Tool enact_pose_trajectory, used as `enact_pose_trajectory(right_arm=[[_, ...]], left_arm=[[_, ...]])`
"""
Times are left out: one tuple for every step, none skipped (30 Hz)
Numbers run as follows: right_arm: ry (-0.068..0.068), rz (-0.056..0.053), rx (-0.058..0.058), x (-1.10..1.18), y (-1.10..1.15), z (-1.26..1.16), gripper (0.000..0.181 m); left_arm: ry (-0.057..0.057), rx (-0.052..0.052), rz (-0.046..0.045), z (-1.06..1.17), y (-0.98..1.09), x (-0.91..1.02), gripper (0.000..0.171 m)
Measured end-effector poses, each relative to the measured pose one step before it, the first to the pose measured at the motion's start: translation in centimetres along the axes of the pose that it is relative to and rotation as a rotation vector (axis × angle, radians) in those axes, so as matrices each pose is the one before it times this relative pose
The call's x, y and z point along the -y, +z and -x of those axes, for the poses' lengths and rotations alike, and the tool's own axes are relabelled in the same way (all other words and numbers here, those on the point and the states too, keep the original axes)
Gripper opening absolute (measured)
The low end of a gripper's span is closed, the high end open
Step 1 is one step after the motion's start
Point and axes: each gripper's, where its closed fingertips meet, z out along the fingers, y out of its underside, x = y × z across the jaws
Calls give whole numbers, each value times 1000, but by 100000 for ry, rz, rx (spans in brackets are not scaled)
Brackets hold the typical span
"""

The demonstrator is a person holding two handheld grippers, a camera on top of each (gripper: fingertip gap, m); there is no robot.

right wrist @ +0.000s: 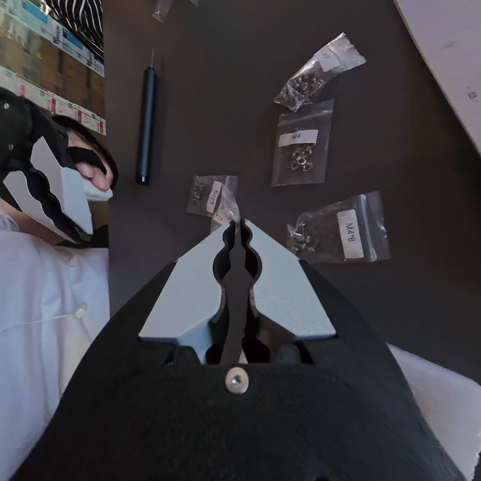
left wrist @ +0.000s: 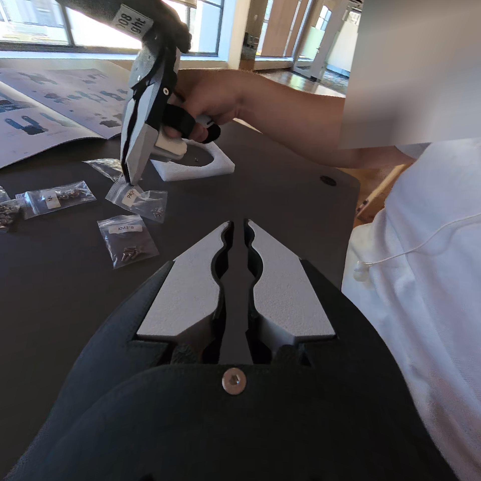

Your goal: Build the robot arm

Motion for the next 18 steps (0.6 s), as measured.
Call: enact_pose_trajectory(right_arm=[[-674,231,-923,21,-48,7,8],[-871,-556,-2070,90,-113,-118,14],[-1361,-1557,-2085,125,-195,-57,20],[-1676,-1675,-1597,45,-289,36,20],[-1369,-1824,-2626,22,-408,-120,20],[-1194,-2338,-3118,33,-547,-211,20],[-1295,-3084,-2597,137,-726,-138,21],[-1907,-4208,-2766,301,-997,-85,21],[-2831,-4851,-3421,368,-1312,-80,21],[-2849,-4704,-5023,298,-1626,-283,21],[-2149,-4556,-5992,152,-1818,-517,21],[-1145,-4316,-5625,-65,-1879,-611,21],[-243,-3218,-5200,-414,-1813,-680,21],[166,-1588,-5629,-807,-1718,-793,20],[-209,-1565,-6177,-990,-1624,-809,19],[204,-2968,-5946,-928,-1502,-662,19],[1544,-4668,-4966,-738,-1325,-448,18],[2688,-5639,-3327,-561,-1083,-129,18]], left_arm=[[173,-2276,-29,157,-170,33,6],[1,-2454,-299,94,-145,90,6],[-115,-2536,-650,67,-115,122,6],[-310,-2464,-753,87,-81,102,6],[-604,-2300,-582,123,-62,58,6],[-723,-2012,-468,145,-35,42,6],[-712,-1649,-448,177,-16,65,6],[-723,-1333,-343,178,44,98,6],[-593,-1108,-325,151,97,141,6],[-298,-858,-373,113,159,172,6],[-10,-566,-429,82,225,202,6],[123,-374,-335,59,307,204,6],[141,-316,-185,-5,362,178,6],[111,81,-219,-3,433,186,6],[112,770,-314,56,484,193,6],[238,1605,-219,134,532,173,6],[441,2305,-69,206,557,158,6],[617,3093,105,295,583,146,5]])
